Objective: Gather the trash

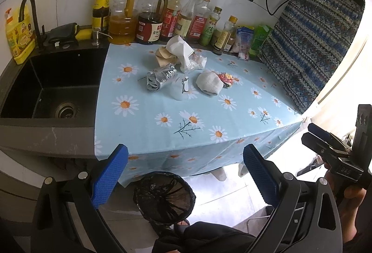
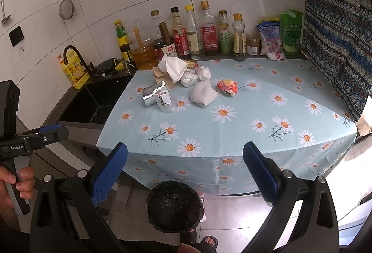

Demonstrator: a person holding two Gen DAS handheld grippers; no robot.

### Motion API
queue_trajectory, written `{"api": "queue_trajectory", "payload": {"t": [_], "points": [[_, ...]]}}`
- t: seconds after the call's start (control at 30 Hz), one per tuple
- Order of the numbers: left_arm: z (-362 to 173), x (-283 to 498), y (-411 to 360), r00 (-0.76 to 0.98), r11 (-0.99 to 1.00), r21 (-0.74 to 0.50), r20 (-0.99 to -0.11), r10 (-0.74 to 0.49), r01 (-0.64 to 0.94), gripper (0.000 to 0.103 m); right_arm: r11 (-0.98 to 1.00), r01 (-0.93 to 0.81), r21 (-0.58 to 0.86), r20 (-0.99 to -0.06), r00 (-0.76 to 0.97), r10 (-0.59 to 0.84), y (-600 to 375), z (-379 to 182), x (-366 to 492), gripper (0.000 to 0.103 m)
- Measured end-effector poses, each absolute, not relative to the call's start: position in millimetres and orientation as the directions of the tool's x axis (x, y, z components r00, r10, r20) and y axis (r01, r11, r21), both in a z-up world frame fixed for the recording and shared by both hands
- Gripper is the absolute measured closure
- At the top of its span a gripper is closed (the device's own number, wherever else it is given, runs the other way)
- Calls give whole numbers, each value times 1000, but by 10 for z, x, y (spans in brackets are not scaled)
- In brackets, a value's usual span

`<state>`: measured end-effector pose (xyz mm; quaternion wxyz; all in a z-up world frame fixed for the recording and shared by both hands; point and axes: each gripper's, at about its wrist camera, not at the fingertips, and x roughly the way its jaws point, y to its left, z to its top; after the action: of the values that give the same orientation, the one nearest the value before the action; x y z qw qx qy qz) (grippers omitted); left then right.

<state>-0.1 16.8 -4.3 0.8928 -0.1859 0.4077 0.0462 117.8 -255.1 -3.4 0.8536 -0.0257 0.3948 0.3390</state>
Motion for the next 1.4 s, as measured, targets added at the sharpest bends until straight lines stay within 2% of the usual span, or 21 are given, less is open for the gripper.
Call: {"api": "queue_trajectory", "payload": {"t": [0.67,0.93,1.2,1.4], "points": [[-106,118,212,646,927,-308,-756,-103,-213,7,773,-591,230,-711,440,548,-2427,0,1233,5],[-195,195,260,647,911,-359,-748,-151,-202,7,776,-585,235,-720,431,544,-2406,-22,1324,5],[-268,386,319,645,888,-408,-741,-187,-211,7,773,-601,203,-727,437,530,-2346,-80,1580,5],[-309,623,358,639,888,-385,-755,-146,-252,7,755,-610,240,-744,385,547,-2283,-199,2022,5]]}}
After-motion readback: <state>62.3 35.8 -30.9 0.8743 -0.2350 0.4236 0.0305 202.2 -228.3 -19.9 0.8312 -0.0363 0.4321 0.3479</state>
